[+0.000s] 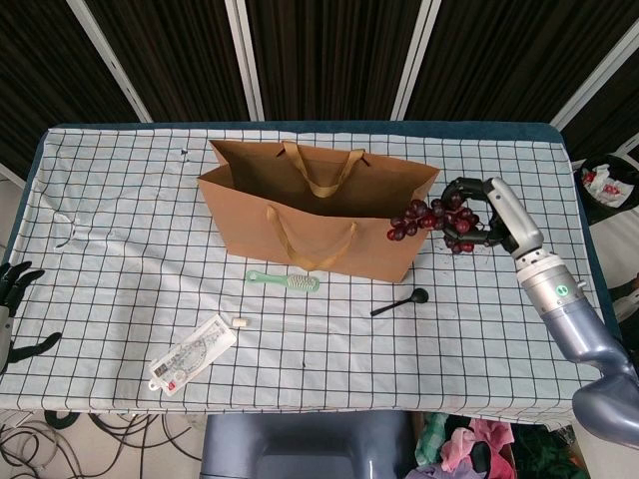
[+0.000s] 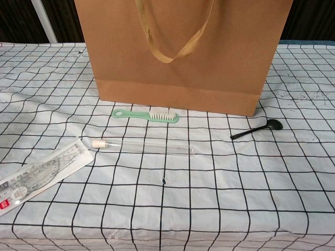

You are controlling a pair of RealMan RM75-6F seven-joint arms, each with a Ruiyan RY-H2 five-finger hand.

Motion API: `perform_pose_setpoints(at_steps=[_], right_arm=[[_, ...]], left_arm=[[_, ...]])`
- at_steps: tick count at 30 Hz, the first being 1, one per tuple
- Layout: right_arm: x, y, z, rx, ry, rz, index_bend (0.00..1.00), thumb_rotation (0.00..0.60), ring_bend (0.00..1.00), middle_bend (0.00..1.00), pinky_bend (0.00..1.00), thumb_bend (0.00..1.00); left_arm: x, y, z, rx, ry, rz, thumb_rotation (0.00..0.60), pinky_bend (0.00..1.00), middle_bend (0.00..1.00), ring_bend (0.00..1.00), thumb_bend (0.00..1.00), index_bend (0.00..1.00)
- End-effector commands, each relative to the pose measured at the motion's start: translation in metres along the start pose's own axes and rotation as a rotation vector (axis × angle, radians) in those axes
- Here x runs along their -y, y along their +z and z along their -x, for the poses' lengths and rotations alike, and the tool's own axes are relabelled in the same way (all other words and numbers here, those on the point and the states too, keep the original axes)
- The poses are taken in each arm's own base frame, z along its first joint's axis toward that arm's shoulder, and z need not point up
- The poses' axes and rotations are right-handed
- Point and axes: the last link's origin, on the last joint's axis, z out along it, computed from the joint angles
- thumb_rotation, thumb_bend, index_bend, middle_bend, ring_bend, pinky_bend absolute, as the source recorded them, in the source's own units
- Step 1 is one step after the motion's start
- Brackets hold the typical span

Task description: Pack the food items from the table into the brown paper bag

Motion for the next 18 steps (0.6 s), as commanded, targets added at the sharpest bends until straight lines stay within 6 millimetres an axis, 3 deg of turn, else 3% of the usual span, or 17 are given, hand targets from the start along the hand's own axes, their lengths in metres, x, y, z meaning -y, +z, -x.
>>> perform_pose_setpoints(at_steps=[1,9,18], right_arm=[[0.011,0.017,0.000,-0.009,-0.003,-0.023,0.79,0.600,0.56,0.60,0.39,0.46],[0.035,0.053,0.015,0.005,0.002,-0.050,0.79,0.600,0.56,0.59,0.39,0.46],[0.052,0.097,0.052,0.056,-0.031,-0.038,0.79,0.600,0.56,0.57,0.39,0.46]], left_arm=[[0.000,0.000,0.001,0.002,0.002,0.000,0.600,0.05,0.09,0.01,0.07,0.17],[0.000,0.001,0.002,0.008,0.005,-0.003,0.600,0.05,0.09,0.01,0.07,0.17],[0.001,0.001,0.000,0.003,-0.004,-0.004,0.600,0.05,0.09,0.01,0.07,0.17]])
